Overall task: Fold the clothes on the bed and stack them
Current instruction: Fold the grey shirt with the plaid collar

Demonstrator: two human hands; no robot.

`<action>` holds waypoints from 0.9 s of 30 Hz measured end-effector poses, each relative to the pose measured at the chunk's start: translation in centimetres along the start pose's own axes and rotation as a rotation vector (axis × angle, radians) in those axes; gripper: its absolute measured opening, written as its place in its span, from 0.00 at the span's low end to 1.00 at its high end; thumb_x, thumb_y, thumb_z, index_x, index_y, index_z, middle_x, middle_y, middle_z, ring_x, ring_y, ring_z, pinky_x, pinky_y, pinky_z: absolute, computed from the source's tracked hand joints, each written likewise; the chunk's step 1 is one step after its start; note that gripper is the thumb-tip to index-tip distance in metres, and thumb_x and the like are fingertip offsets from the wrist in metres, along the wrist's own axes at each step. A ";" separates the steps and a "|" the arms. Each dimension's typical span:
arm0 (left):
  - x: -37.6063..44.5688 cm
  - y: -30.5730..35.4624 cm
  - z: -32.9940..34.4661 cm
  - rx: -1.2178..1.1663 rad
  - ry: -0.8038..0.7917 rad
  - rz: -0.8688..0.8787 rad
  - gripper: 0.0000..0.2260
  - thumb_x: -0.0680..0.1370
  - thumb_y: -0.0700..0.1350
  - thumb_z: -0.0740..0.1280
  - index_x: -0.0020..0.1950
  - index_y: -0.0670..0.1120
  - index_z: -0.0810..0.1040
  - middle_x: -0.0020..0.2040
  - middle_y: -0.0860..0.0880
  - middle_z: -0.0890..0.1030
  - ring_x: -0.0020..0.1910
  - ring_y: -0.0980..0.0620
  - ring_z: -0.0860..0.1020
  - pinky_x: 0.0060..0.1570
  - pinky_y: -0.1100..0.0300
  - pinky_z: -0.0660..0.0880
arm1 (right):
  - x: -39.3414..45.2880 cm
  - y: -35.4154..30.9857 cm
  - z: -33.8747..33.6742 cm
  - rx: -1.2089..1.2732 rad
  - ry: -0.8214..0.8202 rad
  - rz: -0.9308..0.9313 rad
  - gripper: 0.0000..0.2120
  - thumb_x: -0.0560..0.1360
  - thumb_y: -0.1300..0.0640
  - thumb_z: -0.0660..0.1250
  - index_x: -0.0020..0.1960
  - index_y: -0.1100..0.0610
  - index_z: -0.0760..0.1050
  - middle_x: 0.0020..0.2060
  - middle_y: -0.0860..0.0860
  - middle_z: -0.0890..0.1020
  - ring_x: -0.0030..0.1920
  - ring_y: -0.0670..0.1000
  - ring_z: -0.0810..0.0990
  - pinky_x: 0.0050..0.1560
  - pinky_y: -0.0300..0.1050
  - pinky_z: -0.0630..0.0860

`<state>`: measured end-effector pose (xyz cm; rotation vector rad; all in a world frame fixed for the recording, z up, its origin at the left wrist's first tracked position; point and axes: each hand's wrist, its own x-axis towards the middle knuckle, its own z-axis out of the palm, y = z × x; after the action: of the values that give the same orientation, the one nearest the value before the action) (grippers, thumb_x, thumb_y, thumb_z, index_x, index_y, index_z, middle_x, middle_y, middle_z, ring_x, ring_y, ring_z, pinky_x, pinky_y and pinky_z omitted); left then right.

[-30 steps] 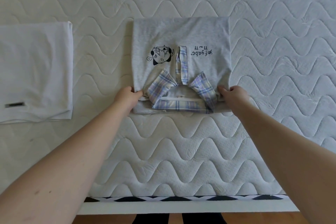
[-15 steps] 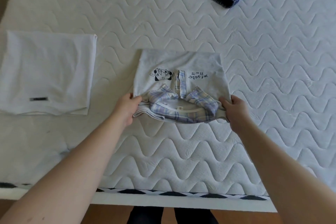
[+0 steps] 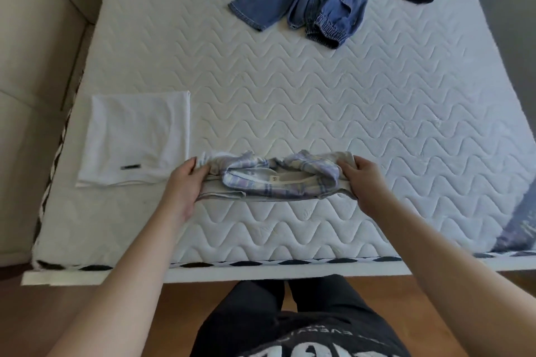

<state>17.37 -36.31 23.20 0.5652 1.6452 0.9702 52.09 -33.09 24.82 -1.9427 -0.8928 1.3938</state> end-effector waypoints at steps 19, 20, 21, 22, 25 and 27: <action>-17.8 3.0 -9.7 -0.147 0.186 0.128 0.07 0.78 0.39 0.67 0.46 0.50 0.83 0.41 0.48 0.86 0.37 0.50 0.84 0.31 0.60 0.78 | -16.7 -1.8 1.4 0.191 -0.188 -0.133 0.08 0.78 0.65 0.63 0.48 0.59 0.81 0.30 0.51 0.83 0.27 0.46 0.80 0.24 0.35 0.73; -18.2 3.0 -10.5 -0.134 0.195 0.137 0.08 0.78 0.39 0.67 0.45 0.51 0.83 0.41 0.48 0.86 0.39 0.50 0.83 0.33 0.60 0.78 | -17.3 -1.6 1.8 0.191 -0.188 -0.132 0.07 0.78 0.64 0.63 0.48 0.60 0.80 0.29 0.50 0.82 0.26 0.45 0.78 0.22 0.34 0.70; -18.5 2.9 -11.2 -0.117 0.203 0.144 0.09 0.78 0.39 0.67 0.44 0.51 0.83 0.41 0.49 0.86 0.39 0.50 0.83 0.35 0.60 0.78 | -17.8 -1.3 2.2 0.184 -0.186 -0.128 0.07 0.78 0.64 0.63 0.48 0.61 0.80 0.29 0.50 0.81 0.25 0.46 0.77 0.21 0.34 0.68; -18.8 2.7 -12.1 -0.102 0.208 0.152 0.09 0.78 0.39 0.67 0.43 0.52 0.83 0.41 0.50 0.86 0.40 0.51 0.84 0.37 0.60 0.78 | -18.3 -1.1 2.7 0.173 -0.180 -0.122 0.07 0.78 0.64 0.63 0.49 0.62 0.80 0.30 0.52 0.81 0.26 0.47 0.77 0.22 0.34 0.68; -19.2 1.7 -15.0 -0.099 0.222 0.165 0.06 0.77 0.39 0.68 0.47 0.50 0.82 0.46 0.46 0.85 0.44 0.46 0.83 0.45 0.54 0.79 | -19.7 -0.5 4.7 0.151 -0.197 -0.105 0.07 0.78 0.62 0.64 0.50 0.59 0.81 0.35 0.55 0.83 0.31 0.52 0.80 0.26 0.39 0.73; -19.3 0.8 -17.2 -0.132 0.229 0.151 0.06 0.77 0.40 0.69 0.48 0.51 0.82 0.46 0.45 0.85 0.46 0.44 0.83 0.49 0.51 0.80 | -20.5 -0.2 6.4 0.136 -0.205 -0.105 0.07 0.78 0.61 0.64 0.49 0.57 0.81 0.33 0.53 0.84 0.30 0.50 0.81 0.26 0.39 0.74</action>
<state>6.68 -56.05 35.95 0.5087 1.7417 1.2838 41.25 -48.78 34.76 -1.6508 -0.9519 1.5685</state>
